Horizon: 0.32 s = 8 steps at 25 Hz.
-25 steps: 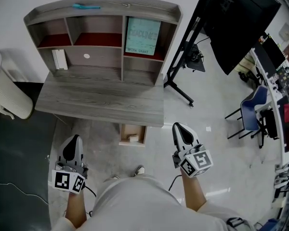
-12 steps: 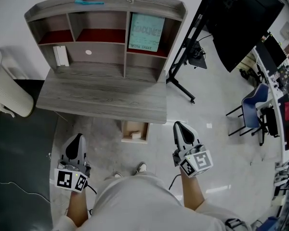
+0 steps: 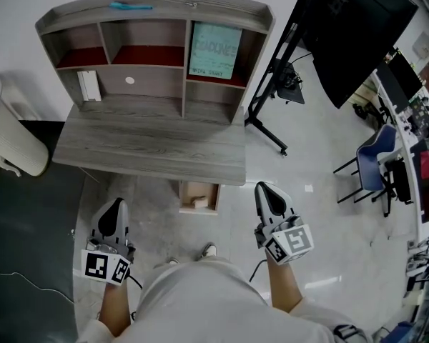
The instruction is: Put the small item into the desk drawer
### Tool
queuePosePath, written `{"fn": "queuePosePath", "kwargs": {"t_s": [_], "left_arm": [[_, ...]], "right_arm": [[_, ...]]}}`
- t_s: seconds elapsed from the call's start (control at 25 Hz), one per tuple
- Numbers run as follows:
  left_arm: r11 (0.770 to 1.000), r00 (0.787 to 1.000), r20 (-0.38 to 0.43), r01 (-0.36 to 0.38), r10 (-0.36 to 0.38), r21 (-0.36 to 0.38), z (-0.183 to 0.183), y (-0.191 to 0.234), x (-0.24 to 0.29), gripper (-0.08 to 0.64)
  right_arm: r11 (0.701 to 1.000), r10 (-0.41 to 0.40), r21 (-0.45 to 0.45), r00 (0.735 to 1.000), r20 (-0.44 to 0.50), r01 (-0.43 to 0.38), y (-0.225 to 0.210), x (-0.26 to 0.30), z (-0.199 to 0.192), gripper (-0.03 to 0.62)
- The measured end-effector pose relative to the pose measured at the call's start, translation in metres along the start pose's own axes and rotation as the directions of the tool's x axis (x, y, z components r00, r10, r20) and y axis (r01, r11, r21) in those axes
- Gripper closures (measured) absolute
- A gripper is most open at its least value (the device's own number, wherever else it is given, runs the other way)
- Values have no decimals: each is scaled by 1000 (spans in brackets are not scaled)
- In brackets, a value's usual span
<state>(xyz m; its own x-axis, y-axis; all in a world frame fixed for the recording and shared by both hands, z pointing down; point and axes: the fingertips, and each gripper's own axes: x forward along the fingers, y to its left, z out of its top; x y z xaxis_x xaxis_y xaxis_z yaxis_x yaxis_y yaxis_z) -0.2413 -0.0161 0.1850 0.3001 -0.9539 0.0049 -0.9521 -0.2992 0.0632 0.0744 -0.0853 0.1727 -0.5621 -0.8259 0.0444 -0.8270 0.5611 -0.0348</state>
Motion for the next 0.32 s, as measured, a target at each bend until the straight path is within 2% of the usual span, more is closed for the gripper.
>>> {"fn": "queuePosePath", "kwargs": {"t_s": [0.32], "left_arm": [[1000,1000,2,-21,21,2,2,5,-1,555]], "right_arm": [[999,34,-3,999,9,-34,6,14,4,594]]}}
